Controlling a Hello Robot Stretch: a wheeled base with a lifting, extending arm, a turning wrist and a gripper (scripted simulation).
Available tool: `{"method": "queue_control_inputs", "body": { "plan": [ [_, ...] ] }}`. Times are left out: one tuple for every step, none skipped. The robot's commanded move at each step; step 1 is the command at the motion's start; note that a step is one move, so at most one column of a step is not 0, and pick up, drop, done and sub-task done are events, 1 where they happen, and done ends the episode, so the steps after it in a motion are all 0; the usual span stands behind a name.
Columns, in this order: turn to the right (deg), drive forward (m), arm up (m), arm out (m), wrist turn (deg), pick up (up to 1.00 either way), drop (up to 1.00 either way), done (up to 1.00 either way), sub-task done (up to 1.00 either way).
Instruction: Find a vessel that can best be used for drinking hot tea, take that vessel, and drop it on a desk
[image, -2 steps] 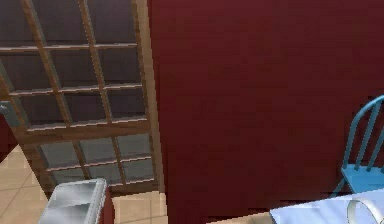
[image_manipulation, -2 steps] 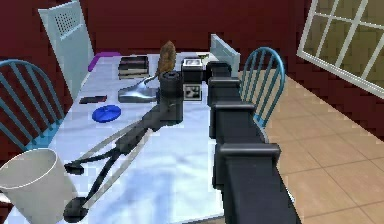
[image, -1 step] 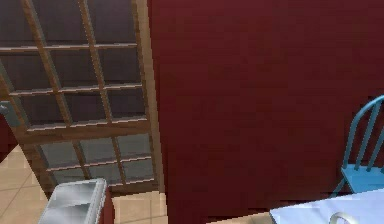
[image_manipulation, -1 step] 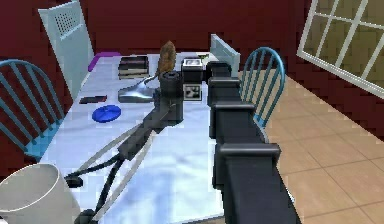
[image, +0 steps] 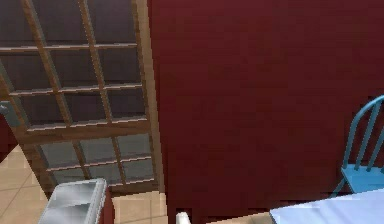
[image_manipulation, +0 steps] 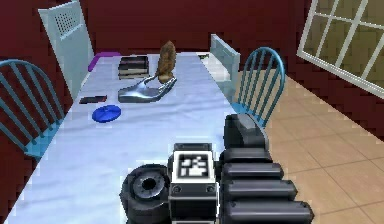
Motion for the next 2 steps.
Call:
{"method": "queue_control_inputs", "body": {
  "plan": [
    [-45.0, 0.0, 0.0, 0.0, 0.0, 0.0, 0.0, 0.0, 0.0],
    [-45.0, 0.0, 0.0, 0.0, 0.0, 0.0, 0.0, 0.0, 0.0]
  ]
}}
